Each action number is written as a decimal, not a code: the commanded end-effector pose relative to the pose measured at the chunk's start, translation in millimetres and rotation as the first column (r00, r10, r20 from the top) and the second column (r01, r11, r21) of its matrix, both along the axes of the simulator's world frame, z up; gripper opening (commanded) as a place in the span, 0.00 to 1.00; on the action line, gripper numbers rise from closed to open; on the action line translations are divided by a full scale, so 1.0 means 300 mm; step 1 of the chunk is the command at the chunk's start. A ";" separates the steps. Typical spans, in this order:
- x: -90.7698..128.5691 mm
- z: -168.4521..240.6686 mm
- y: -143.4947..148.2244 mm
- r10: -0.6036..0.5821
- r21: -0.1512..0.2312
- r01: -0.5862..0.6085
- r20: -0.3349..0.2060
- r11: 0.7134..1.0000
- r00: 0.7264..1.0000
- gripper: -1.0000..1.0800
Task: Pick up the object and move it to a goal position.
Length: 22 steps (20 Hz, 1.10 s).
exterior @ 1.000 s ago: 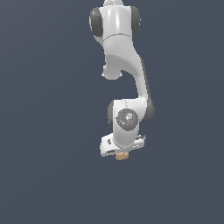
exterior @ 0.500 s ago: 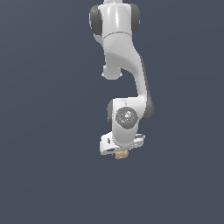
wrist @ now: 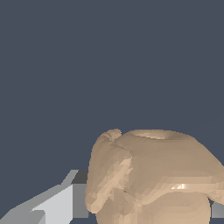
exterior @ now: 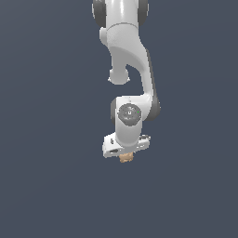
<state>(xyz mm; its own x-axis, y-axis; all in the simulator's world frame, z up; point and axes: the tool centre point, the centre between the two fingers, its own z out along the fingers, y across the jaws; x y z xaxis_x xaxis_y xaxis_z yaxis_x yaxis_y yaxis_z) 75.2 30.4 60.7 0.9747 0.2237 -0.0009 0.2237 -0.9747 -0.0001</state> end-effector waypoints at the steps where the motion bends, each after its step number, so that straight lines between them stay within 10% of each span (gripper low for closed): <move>1: -0.033 0.026 -0.020 0.000 0.000 0.000 0.001 1.000 1.000 0.00; 22: -0.448 0.342 -0.260 -0.001 0.000 0.001 0.001 1.000 1.000 0.00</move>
